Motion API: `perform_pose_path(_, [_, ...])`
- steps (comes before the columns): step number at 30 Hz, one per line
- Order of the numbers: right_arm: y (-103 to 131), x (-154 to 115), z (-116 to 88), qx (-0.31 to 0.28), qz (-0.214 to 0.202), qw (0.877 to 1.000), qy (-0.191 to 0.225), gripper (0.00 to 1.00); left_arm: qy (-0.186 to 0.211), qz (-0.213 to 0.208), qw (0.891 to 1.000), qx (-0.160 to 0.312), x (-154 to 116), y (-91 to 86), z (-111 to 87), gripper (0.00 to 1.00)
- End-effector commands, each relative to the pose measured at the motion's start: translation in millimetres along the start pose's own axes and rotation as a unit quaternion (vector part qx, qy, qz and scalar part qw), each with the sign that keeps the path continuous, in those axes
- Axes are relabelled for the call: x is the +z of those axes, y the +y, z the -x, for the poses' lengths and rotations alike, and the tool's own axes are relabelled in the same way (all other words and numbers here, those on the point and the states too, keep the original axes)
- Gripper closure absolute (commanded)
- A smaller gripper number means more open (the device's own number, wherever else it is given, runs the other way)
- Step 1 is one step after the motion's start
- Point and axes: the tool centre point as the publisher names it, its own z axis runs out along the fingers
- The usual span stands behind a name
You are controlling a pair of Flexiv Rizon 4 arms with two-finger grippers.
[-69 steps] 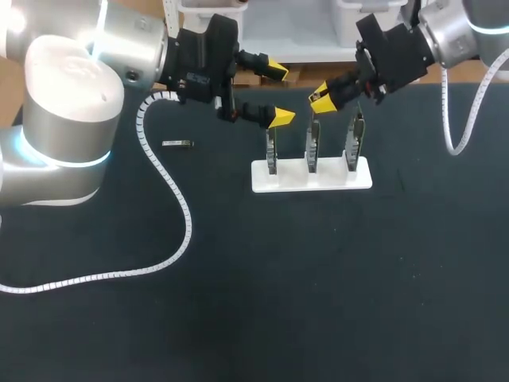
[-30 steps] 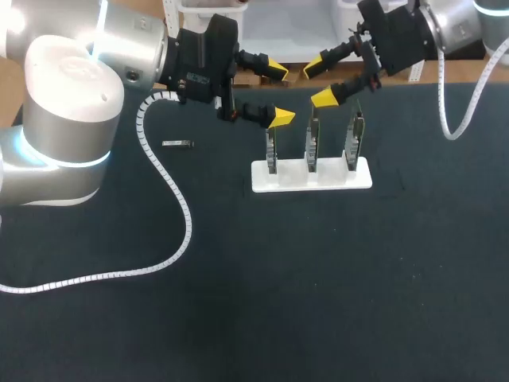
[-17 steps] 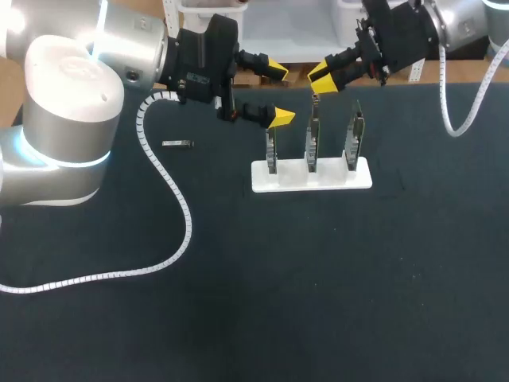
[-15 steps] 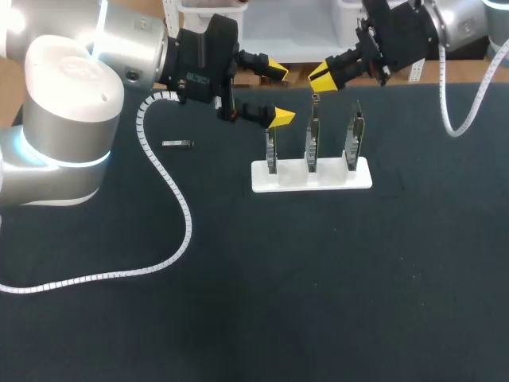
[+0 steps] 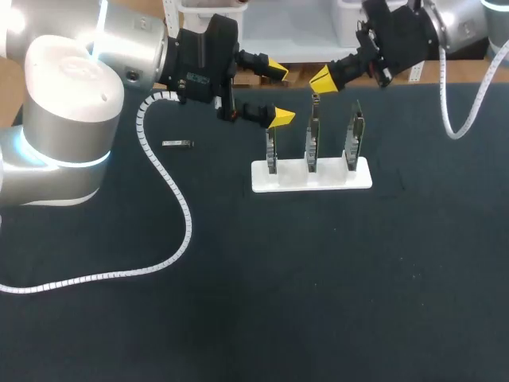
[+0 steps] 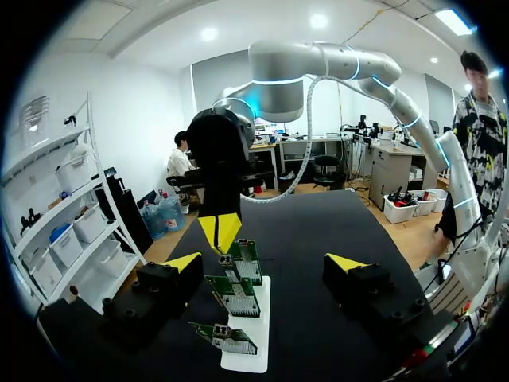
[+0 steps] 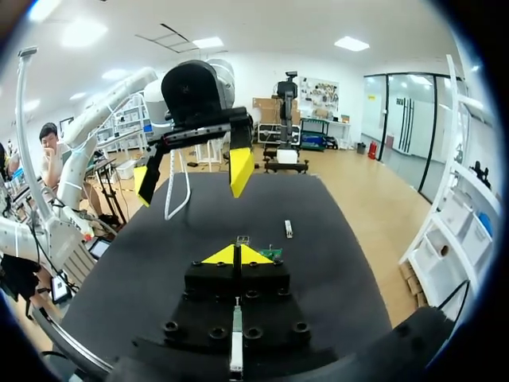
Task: Pick up the optical module with the left hand, and insert it into the network port with the right hand.
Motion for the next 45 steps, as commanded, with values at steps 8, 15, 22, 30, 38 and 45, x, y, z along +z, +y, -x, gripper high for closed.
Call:
perform_pose_path(8, [3, 4, -9, 0.012, 0.004, 1.0, 0.006, 1.0, 0.003, 0.001, 1.0, -0.001, 0, -0.6, 0.8, 0.0])
perform_pose_path(15, [5, 8, -17, 0.02, 0.009, 1.0, 0.012, 1.0, 0.003, 0.001, 1.0, -0.001, 0, -0.6, 0.8, 0.0])
perform_pose_path(22, [6, 10, -21, 0.025, 0.011, 1.0, 0.015, 1.0, 0.003, 0.001, 1.0, -0.001, 0, -0.6, 0.8, 0.0])
perform_pose_path(30, [7, 12, -27, 0.032, 0.014, 0.999, 0.02, 1.0, 0.003, 0.001, 1.0, -0.001, 0, -0.6, 0.8, 0.0])
perform_pose_path(38, [8, 15, -32, 0.038, 0.018, 0.999, 0.025, 1.0, 0.003, 0.001, 1.0, -0.001, 0, -0.6, 0.8, 0.0])
perform_pose_path(45, [8, 16, -36, 0.044, 0.019, 0.998, 0.028, 1.0, 0.003, 0.001, 1.0, -0.001, 0, -0.6, 0.8, 0.0])
